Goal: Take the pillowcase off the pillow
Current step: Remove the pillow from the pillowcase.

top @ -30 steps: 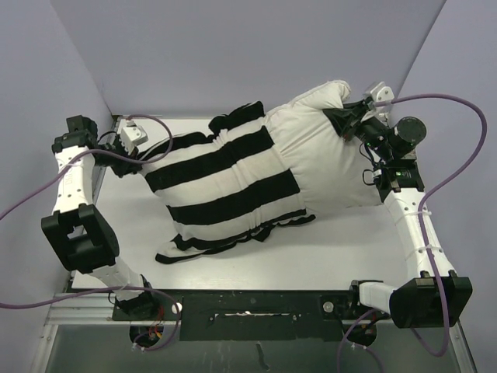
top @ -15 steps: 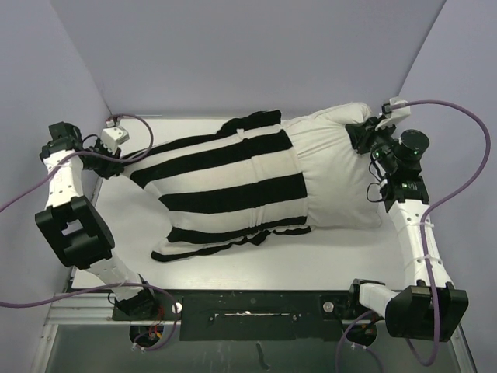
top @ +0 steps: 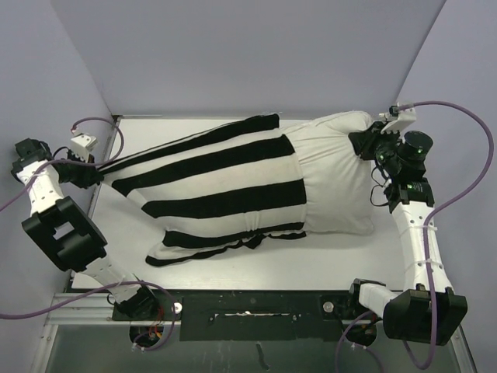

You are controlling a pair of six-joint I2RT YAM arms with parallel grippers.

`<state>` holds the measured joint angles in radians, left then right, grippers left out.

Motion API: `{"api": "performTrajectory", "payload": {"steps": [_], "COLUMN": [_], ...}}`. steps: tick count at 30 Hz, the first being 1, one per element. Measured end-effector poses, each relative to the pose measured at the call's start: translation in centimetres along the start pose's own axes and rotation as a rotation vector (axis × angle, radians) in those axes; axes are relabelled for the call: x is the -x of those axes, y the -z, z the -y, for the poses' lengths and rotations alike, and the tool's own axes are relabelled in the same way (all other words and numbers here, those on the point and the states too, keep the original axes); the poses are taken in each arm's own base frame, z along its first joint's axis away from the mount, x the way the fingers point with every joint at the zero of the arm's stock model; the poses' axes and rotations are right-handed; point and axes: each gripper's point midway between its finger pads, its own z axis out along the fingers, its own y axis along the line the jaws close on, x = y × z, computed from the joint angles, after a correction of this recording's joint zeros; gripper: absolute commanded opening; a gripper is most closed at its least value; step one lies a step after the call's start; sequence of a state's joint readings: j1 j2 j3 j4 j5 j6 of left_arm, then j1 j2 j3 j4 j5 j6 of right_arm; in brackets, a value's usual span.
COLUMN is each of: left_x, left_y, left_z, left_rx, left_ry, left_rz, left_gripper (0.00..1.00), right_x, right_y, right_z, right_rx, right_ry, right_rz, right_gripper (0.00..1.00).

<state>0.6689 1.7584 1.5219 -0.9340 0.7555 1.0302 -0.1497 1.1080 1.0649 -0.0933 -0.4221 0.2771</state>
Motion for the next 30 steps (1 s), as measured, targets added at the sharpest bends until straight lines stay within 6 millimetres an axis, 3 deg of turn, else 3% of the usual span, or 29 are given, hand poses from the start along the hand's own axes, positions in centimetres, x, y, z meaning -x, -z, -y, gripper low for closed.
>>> {"api": "performTrajectory", "payload": {"steps": [2,4,6,7,9,11,13,17,19,21,23,26,30], "left_x": [0.1,0.1,0.2,0.2,0.7,1.8,3.4,5.9,5.2,3.4,1.4,-0.2,1.7], "left_y": [-0.1,-0.5,-1.3,-1.7,-2.4,-3.3,-4.3,-5.4,-5.4,-5.6,-6.3,-7.5,-8.8], "left_z": [0.1,0.5,0.8,0.6,0.8,2.8,6.2,15.6,19.6,22.0,23.3,23.4,21.8], "left_rx": [-0.003,-0.015,-0.015,-0.001,0.014,-0.014,-0.078,-0.272,-0.36,-0.42,-0.45,-0.427,-0.336], "left_ry": [-0.001,-0.005,-0.038,-0.07,-0.12,-0.178,-0.253,-0.445,-0.501,-0.515,-0.502,-0.486,-0.502], "left_rz": [0.004,0.001,-0.03,-0.057,-0.085,-0.097,-0.092,-0.067,-0.078,-0.112,-0.155,-0.189,-0.147], "left_gripper": [0.05,0.41,0.89,0.97,0.98,0.98,0.98,0.98,0.98,0.98,0.98,0.98,0.98], "right_x": [-0.2,-0.6,-1.1,-1.3,-1.7,-2.1,-2.6,-3.5,-3.6,-3.6,-3.6,-3.8,-3.7], "right_y": [0.1,0.2,0.2,0.2,0.5,1.2,2.1,3.2,3.3,3.3,3.2,3.1,3.0], "right_z": [0.2,0.5,1.4,2.4,4.9,7.7,9.8,11.9,12.2,12.2,12.2,12.2,12.0], "right_rx": [-0.013,-0.03,-0.078,-0.126,-0.24,-0.37,-0.472,-0.58,-0.594,-0.593,-0.589,-0.583,-0.568], "right_ry": [-0.009,-0.015,-0.013,-0.003,0.021,0.049,0.069,0.09,0.096,0.098,0.1,0.107,0.114], "right_rz": [-0.015,-0.03,-0.046,-0.052,-0.06,-0.065,-0.076,-0.1,-0.104,-0.101,-0.099,-0.1,-0.099], "right_gripper": [0.0,0.0,0.0,0.0,0.0,0.0,0.0,0.0,0.0,0.0,0.0,0.0,0.0]}}
